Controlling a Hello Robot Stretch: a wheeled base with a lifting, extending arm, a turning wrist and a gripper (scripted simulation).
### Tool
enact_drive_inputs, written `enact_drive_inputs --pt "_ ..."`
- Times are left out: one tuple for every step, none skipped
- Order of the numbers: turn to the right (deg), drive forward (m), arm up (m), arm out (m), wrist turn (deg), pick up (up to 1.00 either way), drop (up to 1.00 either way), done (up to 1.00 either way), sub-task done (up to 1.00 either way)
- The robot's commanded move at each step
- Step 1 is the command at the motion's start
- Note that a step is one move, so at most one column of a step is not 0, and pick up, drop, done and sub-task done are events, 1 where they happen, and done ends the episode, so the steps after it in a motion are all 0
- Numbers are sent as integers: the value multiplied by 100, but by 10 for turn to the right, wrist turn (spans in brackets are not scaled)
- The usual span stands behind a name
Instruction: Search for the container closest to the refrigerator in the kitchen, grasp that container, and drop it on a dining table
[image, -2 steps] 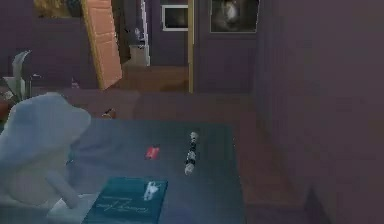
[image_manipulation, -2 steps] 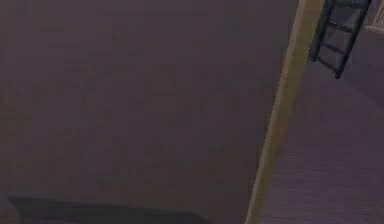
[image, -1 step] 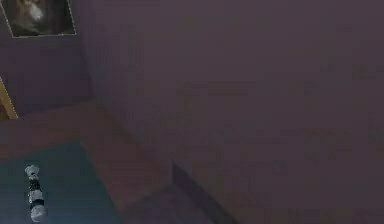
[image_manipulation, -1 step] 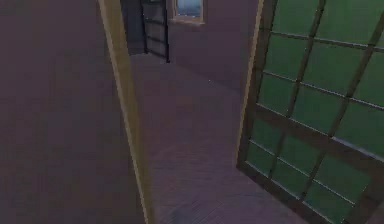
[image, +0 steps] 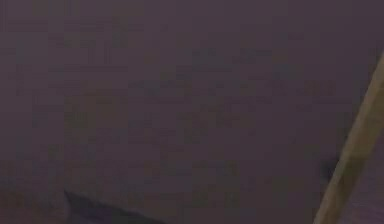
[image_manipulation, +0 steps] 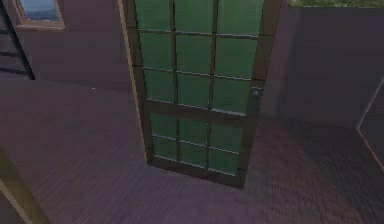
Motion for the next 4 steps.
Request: enact_drive_inputs --pt "0 20 0 0 0 0 0 0 0" --pt "120 0 0 0 0 0 0 0 0" --pt "0 5 0 0 0 0 0 0 0" --pt "-360 0 0 0 0 0 0 0 0"
